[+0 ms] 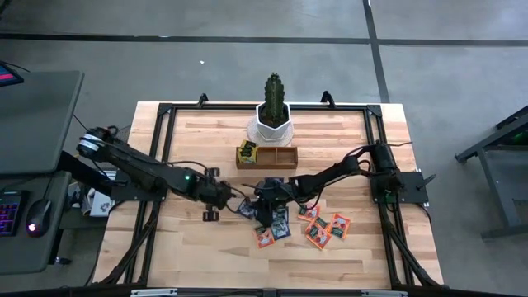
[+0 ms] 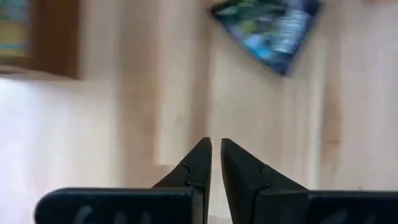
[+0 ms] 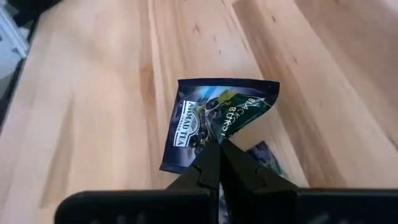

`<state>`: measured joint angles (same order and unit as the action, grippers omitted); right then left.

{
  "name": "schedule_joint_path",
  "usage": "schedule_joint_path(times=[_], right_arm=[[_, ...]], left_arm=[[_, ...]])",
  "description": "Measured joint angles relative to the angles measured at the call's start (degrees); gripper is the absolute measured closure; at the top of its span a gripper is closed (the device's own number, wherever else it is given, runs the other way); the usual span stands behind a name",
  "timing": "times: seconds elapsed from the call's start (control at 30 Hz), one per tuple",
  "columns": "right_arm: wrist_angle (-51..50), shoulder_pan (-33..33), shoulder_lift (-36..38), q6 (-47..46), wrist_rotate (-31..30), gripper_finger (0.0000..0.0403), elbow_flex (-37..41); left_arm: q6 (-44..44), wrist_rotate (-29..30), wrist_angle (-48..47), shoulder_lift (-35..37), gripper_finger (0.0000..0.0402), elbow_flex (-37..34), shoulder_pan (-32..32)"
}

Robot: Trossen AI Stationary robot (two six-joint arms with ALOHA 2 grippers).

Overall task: Pick & Place Tea
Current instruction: Put the purple tea bag into the middle section of the wooden organizer

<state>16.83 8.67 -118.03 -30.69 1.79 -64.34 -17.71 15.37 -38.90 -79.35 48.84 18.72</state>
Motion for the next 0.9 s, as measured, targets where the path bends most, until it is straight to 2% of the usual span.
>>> schedule_joint_path(times=[0.17,0.37,0.57,0.67,0.8,0.9], right_arm=[[-4.9,0.0,5.3,5.5,-3.0,0.0403,0.0],[-16.0,-0.7,13.8,13.1,-9.6,0.0403,-0.2],[-29.8,-3.3,22.4,20.6,-17.5,0.0403,-0.1],[-33.7,-5.7,25.5,25.1,-19.3,0.0403,-0.1],[-34.7,-9.4,27.1,33.8,-18.0,0.0402,-0.1],[-34.5,-12.1,27.0,39.0,-15.7,0.0402,-0.1]], left_arm=[[-3.5,8.1,-1.3,4.0,0.0368,-0.9,0.0],[-7.8,8.6,2.7,6.8,0.0368,-6.4,-0.5],[-11.7,6.7,18.4,7.8,0.0368,-14.7,-0.4],[-12.6,6.1,25.9,7.9,0.0368,-18.1,-0.5],[-12.5,5.9,35.9,7.9,0.0368,-21.0,-0.8],[-12.5,3.7,41.5,7.9,0.0368,-23.2,-2.3]])
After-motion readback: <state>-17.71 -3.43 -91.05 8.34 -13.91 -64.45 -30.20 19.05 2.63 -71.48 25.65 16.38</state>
